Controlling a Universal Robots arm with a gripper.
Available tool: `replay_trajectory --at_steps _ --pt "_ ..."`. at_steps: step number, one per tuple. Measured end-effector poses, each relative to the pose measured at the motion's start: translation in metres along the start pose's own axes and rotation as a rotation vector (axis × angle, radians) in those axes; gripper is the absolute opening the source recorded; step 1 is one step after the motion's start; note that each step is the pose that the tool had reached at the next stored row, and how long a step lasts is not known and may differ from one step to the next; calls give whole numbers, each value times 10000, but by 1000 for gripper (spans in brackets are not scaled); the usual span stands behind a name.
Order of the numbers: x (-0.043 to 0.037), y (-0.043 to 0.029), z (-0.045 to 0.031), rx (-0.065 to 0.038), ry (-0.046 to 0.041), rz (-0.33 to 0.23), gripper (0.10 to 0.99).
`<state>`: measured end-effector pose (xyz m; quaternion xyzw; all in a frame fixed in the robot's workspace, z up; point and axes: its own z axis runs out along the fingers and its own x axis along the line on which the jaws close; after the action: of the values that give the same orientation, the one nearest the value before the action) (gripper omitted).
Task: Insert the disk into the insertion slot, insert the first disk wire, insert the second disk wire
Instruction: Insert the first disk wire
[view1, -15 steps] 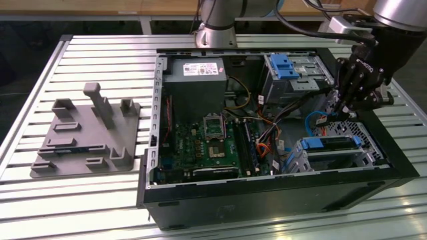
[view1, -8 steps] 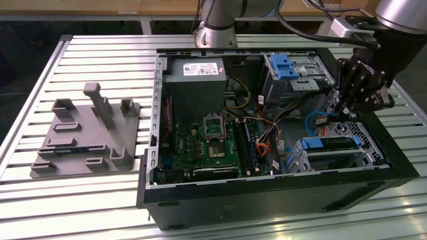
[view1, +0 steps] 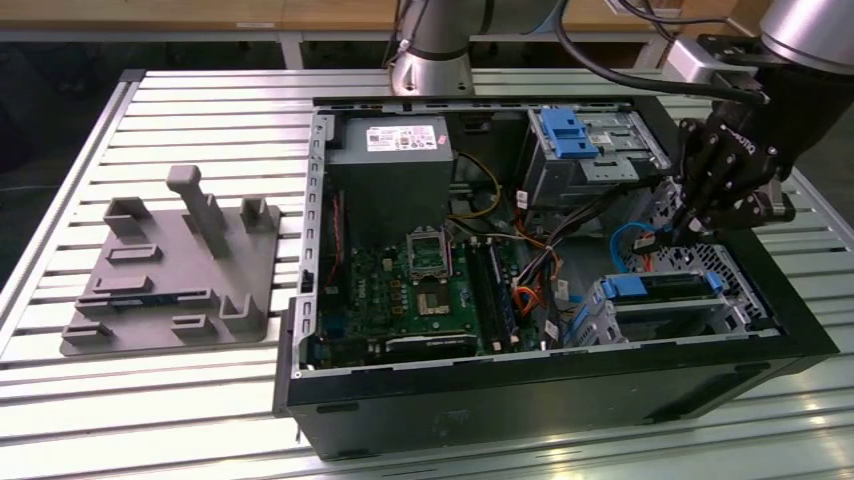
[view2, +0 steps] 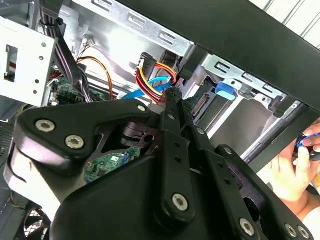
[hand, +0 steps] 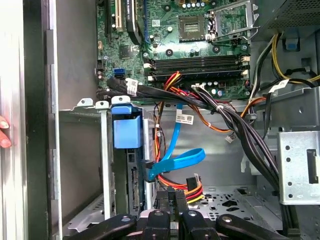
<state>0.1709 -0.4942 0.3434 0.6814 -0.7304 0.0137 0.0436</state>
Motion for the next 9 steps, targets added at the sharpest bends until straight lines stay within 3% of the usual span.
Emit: replay_trajectory --at_steps 6,9 --pt "70 -3 -37 -18 -252 -11 161" --pt "111 -6 -42 -21 -303 -14 161"
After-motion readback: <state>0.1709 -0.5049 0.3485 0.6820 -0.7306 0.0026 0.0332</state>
